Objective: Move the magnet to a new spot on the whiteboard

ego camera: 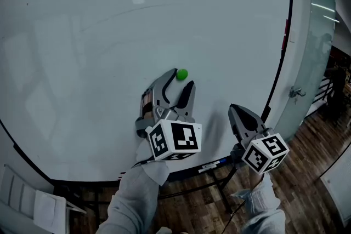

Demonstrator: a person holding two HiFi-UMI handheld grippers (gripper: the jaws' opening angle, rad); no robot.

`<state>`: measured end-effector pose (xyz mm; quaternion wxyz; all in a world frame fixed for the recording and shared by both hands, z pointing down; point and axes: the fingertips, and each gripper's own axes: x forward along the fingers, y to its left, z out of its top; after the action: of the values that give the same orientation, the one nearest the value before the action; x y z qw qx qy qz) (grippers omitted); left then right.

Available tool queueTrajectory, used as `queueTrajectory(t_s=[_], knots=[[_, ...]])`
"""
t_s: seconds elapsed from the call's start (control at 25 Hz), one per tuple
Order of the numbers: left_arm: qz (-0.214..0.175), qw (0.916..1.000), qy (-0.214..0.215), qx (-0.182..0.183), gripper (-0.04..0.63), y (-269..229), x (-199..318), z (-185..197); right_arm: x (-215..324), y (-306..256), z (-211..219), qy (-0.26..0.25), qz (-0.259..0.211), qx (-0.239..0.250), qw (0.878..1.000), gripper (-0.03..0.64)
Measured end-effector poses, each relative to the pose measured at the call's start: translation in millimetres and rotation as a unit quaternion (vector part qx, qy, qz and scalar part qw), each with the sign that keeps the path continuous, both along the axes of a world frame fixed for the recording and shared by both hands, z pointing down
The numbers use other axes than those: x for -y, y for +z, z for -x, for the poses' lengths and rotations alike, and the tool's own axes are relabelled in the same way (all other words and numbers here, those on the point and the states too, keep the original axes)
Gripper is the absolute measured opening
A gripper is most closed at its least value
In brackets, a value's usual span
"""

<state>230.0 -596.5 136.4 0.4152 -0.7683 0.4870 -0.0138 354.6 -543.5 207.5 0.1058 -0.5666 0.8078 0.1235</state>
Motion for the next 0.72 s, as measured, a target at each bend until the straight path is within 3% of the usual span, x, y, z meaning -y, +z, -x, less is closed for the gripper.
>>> queueTrajectory(t_s=[0.12, 0.4, 0.72], knots=[[-0.025, 0.9990, -0.036, 0.013, 0.208, -5.3, -0.4, 2.9, 1.7, 1.9, 0.1, -0.004, 0.001, -0.003, 1.000, 0.028], [-0.030, 0.9949, -0.080, 0.055, 0.164, -8.1, 9.1, -7.7, 4.6, 1.7, -3.6, -0.010, 0.002, -0.001, 1.000, 0.028], [-0.025, 0.9935, -0.086, 0.071, 0.123, -7.8, 9.9, -11.7, 5.4, 2.0, -7.4, -0.011, 0.002, 0.001, 1.000, 0.028]])
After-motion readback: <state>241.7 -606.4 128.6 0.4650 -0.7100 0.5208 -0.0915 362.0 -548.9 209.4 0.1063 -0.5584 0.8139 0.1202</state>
